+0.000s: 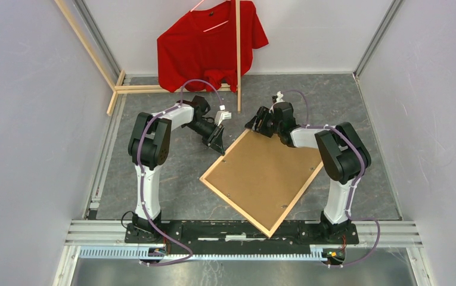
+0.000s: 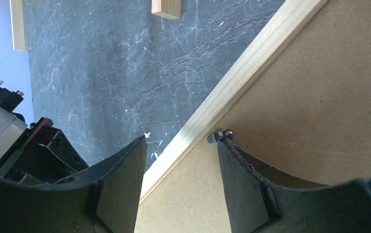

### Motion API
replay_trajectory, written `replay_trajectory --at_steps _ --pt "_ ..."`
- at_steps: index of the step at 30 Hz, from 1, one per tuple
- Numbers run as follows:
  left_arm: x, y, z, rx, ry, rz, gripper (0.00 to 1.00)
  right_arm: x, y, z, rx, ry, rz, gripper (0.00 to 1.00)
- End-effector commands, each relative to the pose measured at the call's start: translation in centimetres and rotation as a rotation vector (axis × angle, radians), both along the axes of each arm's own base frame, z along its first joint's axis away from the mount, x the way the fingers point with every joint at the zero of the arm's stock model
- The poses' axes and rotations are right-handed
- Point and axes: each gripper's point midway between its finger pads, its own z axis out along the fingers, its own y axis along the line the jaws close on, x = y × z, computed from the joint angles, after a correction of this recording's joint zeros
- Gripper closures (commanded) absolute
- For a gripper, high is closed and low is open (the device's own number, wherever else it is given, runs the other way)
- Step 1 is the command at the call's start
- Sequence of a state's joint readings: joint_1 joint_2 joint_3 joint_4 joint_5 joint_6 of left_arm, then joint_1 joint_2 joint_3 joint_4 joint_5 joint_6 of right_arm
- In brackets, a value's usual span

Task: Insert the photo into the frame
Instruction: Install the photo frame at the center of the board.

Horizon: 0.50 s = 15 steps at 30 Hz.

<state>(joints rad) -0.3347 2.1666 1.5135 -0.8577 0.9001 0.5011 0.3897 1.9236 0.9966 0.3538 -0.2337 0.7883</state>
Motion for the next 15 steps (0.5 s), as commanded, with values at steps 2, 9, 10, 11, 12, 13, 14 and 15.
replay_trajectory --at_steps 2,9,10,11,12,13,14,15 --pt "-0.17 -0.51 0.25 -0.025 0.004 -0.004 0.69 0.82 0.06 -0.87 0.002 0.018 -0.014 0.38" --pt "-0.21 -0.58 0.23 -0.024 0.001 -0.008 0.69 1.14 0.20 -1.06 0.015 0.026 -0.024 0.39" --pt "-0.18 -0.59 0.26 -0.025 0.000 -0.008 0.69 1.20 0.25 -1.03 0.015 0.024 -0.024 0.39" --pt "-0.20 -0.57 0.22 -0.023 0.000 -0.008 0.69 1.26 0.24 -0.97 0.016 0.022 -0.024 0.39" --pt "-0.24 -0.53 0.16 -0.022 -0.001 -0.009 0.70 1.25 0.23 -1.06 0.015 0.024 -0.026 0.39" --pt "-0.24 -0.52 0.18 -0.022 -0.003 -0.012 0.69 1.21 0.28 -1.08 0.016 0.026 -0.025 0.39" --pt "-0.33 -0.48 0.20 -0.021 -0.001 -0.015 0.69 1.16 0.28 -1.11 0.017 0.028 -0.023 0.39" --pt "-0.34 -0.47 0.21 -0.021 0.000 -0.017 0.69 1.16 0.32 -0.97 0.018 0.025 -0.021 0.39"
